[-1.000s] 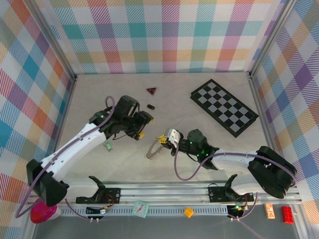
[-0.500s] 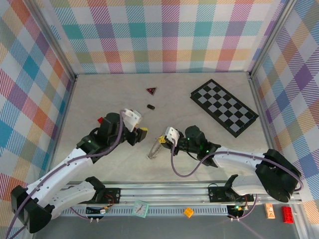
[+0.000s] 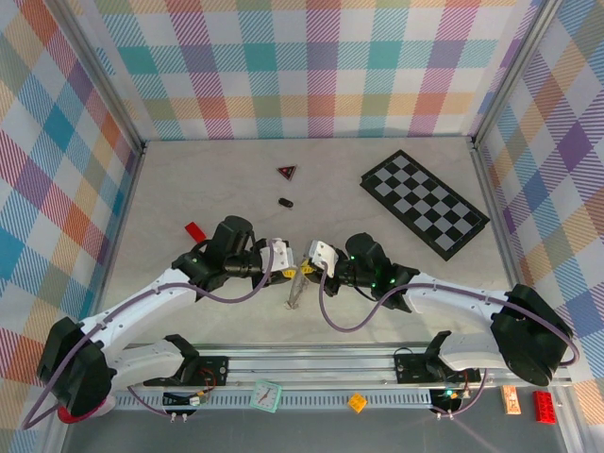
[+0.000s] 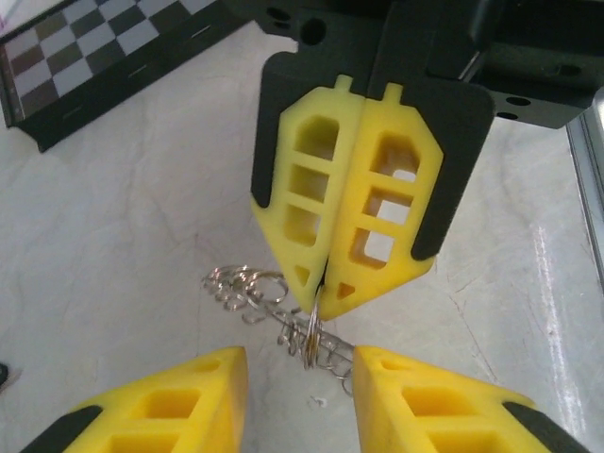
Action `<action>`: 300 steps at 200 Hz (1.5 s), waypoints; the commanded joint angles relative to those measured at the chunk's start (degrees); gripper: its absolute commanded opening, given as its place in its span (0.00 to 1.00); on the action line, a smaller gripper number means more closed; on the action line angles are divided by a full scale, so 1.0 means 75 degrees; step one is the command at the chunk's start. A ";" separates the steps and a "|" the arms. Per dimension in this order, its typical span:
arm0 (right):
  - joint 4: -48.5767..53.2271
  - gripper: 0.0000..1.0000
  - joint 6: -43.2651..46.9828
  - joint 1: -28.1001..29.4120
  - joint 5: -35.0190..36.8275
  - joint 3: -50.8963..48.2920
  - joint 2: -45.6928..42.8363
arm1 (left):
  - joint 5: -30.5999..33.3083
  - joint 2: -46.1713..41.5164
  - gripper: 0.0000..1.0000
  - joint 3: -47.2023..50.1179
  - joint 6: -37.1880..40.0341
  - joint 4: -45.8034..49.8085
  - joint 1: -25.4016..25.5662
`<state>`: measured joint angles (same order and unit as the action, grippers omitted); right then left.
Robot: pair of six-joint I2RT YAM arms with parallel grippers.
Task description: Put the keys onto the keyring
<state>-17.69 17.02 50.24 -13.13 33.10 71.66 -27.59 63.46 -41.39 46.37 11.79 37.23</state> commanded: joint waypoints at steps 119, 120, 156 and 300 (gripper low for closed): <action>-0.0023 0.00 0.0061 0.0028 -0.0570 0.0309 -0.0172 | -0.0595 0.0390 0.06 -0.0249 0.0775 0.0037 -0.0019; -0.0039 0.00 0.0051 0.0028 -0.0570 0.0303 -0.0181 | -0.0602 0.0394 0.05 -0.0248 0.0765 0.0029 -0.0019; -0.0760 0.26 -0.0233 -0.0408 -0.1084 -0.0391 -0.0750 | -0.0911 0.0169 0.00 0.0100 -0.0111 -0.0646 -0.0028; -0.2154 0.31 -0.1374 -0.1577 -0.3517 -0.0823 -0.0256 | -0.1727 0.0150 0.00 0.2319 -0.4015 -0.6088 -0.0019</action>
<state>-30.17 8.60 38.63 -36.34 25.23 68.66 -36.60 64.34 -23.97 18.44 -27.79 37.19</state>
